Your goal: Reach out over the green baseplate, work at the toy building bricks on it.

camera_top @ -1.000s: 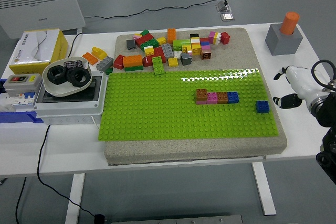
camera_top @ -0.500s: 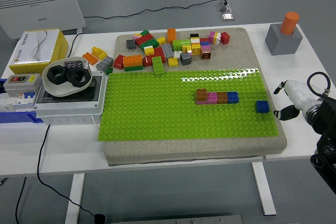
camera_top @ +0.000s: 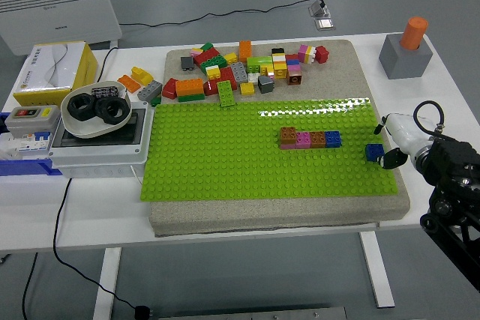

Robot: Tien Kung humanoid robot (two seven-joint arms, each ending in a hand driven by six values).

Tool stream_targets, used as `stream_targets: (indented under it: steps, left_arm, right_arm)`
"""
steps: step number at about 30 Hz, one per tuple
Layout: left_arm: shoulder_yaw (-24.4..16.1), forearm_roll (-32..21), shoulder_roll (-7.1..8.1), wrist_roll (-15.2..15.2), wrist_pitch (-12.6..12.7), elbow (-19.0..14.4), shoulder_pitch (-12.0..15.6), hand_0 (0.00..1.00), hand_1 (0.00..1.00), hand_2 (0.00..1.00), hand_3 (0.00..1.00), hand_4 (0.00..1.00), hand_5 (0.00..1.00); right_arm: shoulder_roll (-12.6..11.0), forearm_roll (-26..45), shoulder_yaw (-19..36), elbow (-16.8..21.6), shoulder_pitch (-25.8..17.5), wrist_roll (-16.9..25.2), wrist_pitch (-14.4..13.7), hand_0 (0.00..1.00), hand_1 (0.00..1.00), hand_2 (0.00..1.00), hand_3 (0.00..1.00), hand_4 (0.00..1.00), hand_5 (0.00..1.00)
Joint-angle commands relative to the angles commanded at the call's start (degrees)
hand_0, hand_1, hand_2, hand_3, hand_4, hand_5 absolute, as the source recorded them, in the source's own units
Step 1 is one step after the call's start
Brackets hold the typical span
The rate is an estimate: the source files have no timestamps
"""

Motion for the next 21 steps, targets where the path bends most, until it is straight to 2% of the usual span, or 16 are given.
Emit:
stream_targets:
  steps: [10, 21]
  left_arm:
    - [-0.06, 0.00, -0.45, -0.15, 0.22, -0.18, -0.27, 0.768, 0.709, 0.627, 0.476, 0.617, 0.331]
    - [0.01, 0.00, -0.69, -0.34, 0.22, -0.37, -0.59, 0.769, 0.710, 0.627, 0.478, 0.619, 0.324]
  right_arm:
    - [0.91, -1.88, -1.88, -5.29, 1.87, 1.40, -1.64, 0.880, 0.867, 0.863, 0.668, 0.736, 0.108]
    - [0.86, -1.95, -2.73, -7.35, 2.44, 2.58, -2.93, 0.867, 0.850, 0.841, 0.640, 0.734, 0.111]
